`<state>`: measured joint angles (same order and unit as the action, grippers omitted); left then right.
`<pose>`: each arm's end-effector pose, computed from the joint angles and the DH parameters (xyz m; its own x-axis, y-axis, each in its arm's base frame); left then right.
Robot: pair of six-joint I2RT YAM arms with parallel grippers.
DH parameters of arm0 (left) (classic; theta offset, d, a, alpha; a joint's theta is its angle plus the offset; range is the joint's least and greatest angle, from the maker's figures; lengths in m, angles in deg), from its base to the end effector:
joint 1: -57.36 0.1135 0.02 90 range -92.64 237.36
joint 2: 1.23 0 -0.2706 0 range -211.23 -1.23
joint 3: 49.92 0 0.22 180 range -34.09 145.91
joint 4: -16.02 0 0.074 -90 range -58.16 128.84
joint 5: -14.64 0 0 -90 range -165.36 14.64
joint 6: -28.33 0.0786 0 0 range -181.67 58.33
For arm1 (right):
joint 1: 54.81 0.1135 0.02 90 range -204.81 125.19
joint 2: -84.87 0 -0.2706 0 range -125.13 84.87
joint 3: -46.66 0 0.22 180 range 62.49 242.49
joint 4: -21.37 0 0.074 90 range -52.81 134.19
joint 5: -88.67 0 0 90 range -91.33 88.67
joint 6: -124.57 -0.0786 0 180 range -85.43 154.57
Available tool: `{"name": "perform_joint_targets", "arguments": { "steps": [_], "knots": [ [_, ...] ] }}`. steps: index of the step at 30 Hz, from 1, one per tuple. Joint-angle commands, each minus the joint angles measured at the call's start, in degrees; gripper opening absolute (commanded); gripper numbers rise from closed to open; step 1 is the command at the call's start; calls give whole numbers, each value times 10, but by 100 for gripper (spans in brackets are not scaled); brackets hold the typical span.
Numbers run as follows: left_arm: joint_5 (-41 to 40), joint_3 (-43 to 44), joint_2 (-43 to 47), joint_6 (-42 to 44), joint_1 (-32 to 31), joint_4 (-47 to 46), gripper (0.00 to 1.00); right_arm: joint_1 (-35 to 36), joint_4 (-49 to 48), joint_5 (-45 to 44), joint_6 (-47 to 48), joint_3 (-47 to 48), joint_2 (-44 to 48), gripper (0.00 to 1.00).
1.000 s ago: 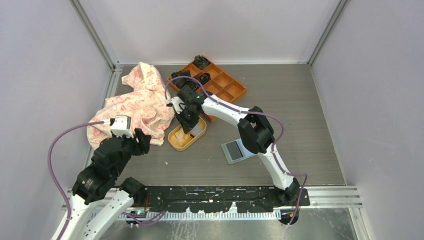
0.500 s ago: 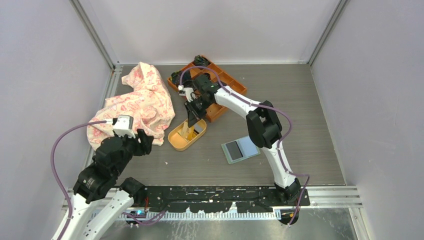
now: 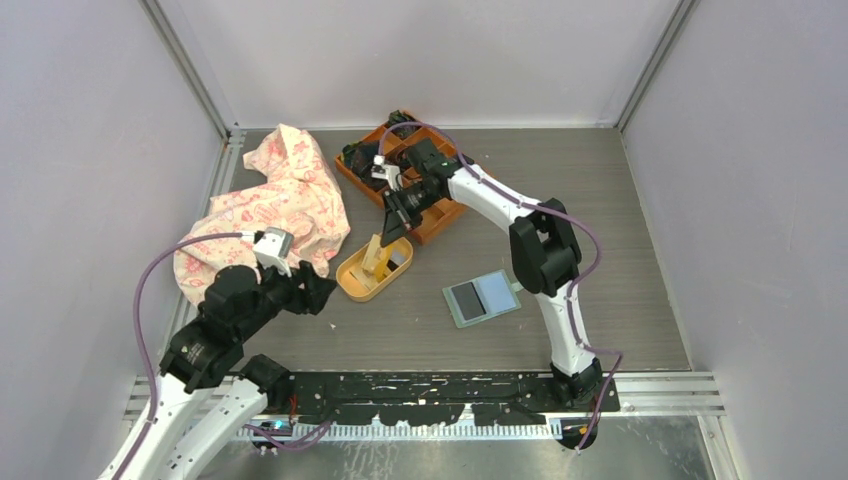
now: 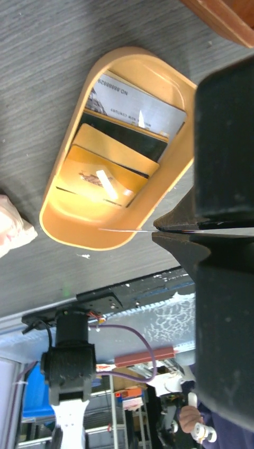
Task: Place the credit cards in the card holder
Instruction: Pick up the credit card from the storage box, then insert the credit card into the card slot.
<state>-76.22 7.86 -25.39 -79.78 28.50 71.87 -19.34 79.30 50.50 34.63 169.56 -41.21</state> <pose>0.0860 -0.0461 0.2883 -0.4612 -0.1007 -0.8816 0.3441 0.8955 -0.2823 0.3373 0.3162 0.2127 -0.7124 -0.5084 -0.4839 -0.6687 0.2824 0.6878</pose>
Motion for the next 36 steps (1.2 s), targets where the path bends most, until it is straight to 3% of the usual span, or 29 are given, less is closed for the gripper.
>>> {"name": "perform_joint_targets", "arguments": {
  "steps": [1, 5, 9, 12, 19, 23, 30, 36],
  "knots": [
    [125, -22, -1, -34, 3, -88, 65, -8, 56, 63, 71, 2, 78, 1],
    [211, -64, 10, -86, 3, -174, 65, -26, 68, 98, 102, -30, 123, 1],
    [275, -152, 24, -168, 3, -342, 65, -39, 83, 119, 141, -74, 169, 1],
    [287, -200, 18, -221, 3, -443, 64, -40, 142, 112, 211, -100, 202, 1],
    [324, -239, -54, -240, 3, -581, 62, -39, 201, 111, 307, -182, 265, 1],
    [337, -239, -124, -238, -12, -624, 58, -38, 255, 113, 359, -174, 266, 1],
    [270, -219, -202, -174, -113, -626, 54, -31, 277, 115, 378, -178, 271, 1],
    [260, -191, -281, -153, -177, -651, 48, -18, 287, 109, 388, -180, 269, 1]
  ]
}}
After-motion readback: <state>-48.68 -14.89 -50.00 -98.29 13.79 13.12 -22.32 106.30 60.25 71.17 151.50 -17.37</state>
